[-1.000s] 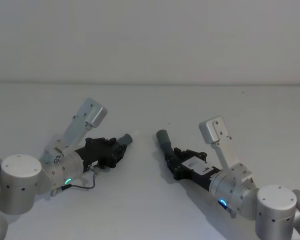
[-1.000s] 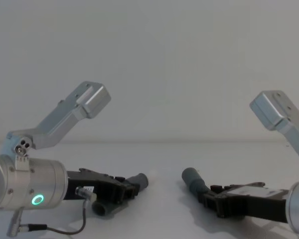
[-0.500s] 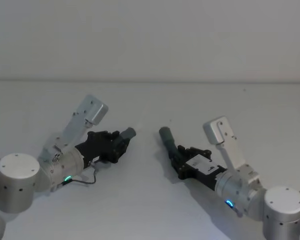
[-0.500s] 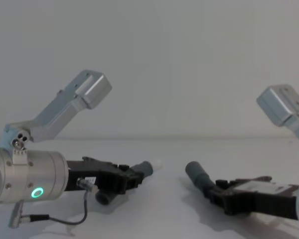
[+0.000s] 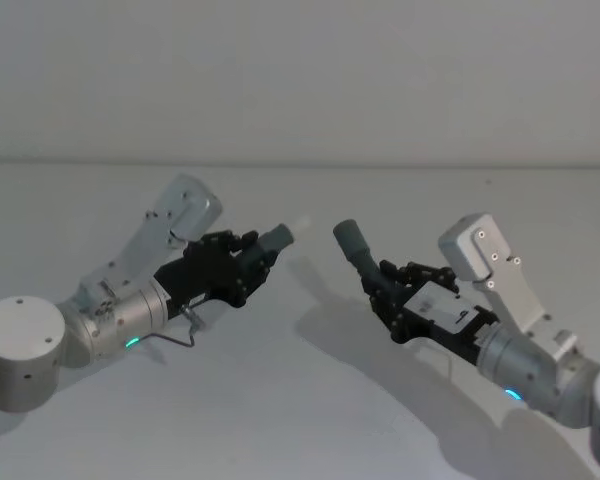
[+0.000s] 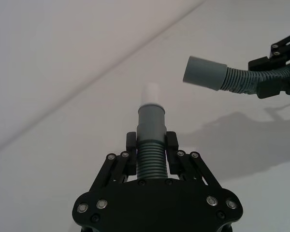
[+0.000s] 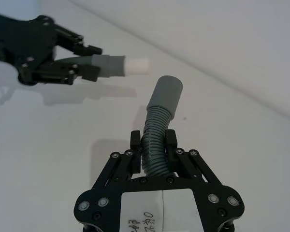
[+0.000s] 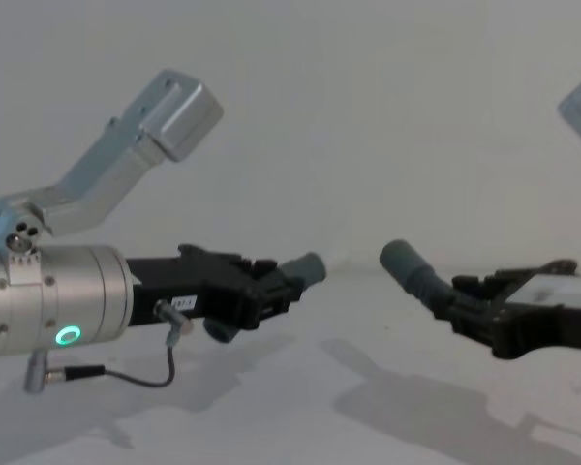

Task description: Use both hands to pick up one end of the pipe from the table, align the ends, and insert them.

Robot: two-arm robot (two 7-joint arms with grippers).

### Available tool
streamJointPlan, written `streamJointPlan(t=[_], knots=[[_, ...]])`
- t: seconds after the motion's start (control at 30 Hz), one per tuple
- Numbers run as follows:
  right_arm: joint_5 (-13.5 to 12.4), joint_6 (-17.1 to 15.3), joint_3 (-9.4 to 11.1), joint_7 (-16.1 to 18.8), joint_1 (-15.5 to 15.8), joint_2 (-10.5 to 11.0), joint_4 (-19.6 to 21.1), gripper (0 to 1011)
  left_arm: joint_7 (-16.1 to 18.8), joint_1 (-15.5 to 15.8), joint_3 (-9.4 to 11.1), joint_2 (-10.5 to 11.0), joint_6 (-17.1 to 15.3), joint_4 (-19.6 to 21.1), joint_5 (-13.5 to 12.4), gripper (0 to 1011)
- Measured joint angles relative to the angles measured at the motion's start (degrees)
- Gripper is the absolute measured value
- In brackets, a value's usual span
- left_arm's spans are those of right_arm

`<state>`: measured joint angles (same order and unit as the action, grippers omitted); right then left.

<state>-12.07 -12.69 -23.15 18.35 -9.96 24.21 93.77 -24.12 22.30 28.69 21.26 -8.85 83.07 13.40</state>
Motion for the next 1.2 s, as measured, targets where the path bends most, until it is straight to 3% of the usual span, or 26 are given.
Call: streamJointPlan(t=[0.1,0.13,0.17,0.2,0.37,0.73,1.0,1.03,1.07,1.2], knots=[[0.49,0.39,0.16,0.65,0.22,1.00,1.06,287,-0.30,0.06,0.05,0.12,0.56,0.12,-0.12,345],[1.18,0.87,0.37,1.52,0.53,2.53,2.70,287,-1.33,0.28,0.20,0.50,2.41,0.44,-0.54,345],[1.18,0.87,0.37,1.52,0.53,2.53,2.70,287,-1.65,0.35,0.25,0.63,2.99,0.55,-0.66,345],[2.64,1.73,0.65,3.40,1.09,5.93,5.77,287,-3.52,0.91,0.67,1.47,6.03,1.06,-1.35,345],[4.85,2.70,0.77,5.93,1.44,9.92,9.20,287,-6.69,1.94,1.50,2.87,10.72,1.62,-2.27,345],[9.13,4.35,0.17,9.90,1.24,15.63,12.70,287,-12.96,4.17,3.64,5.47,19.07,2.24,-3.73,345],[10.69,4.97,-0.14,11.09,1.00,17.13,13.43,287,-15.26,5.11,4.47,6.38,21.97,2.40,-4.19,345],[11.88,5.49,-0.40,11.99,0.77,18.37,13.90,287,-15.70,5.36,4.70,6.61,22.52,2.42,-4.27,345],[14.42,6.58,-0.93,13.78,0.23,20.95,14.77,287,-18.07,6.35,5.62,7.43,25.47,2.52,-4.66,345],[16.83,7.68,-1.28,15.34,-0.19,23.21,15.39,287,-21.27,7.83,6.78,8.26,29.62,1.92,-4.84,345]])
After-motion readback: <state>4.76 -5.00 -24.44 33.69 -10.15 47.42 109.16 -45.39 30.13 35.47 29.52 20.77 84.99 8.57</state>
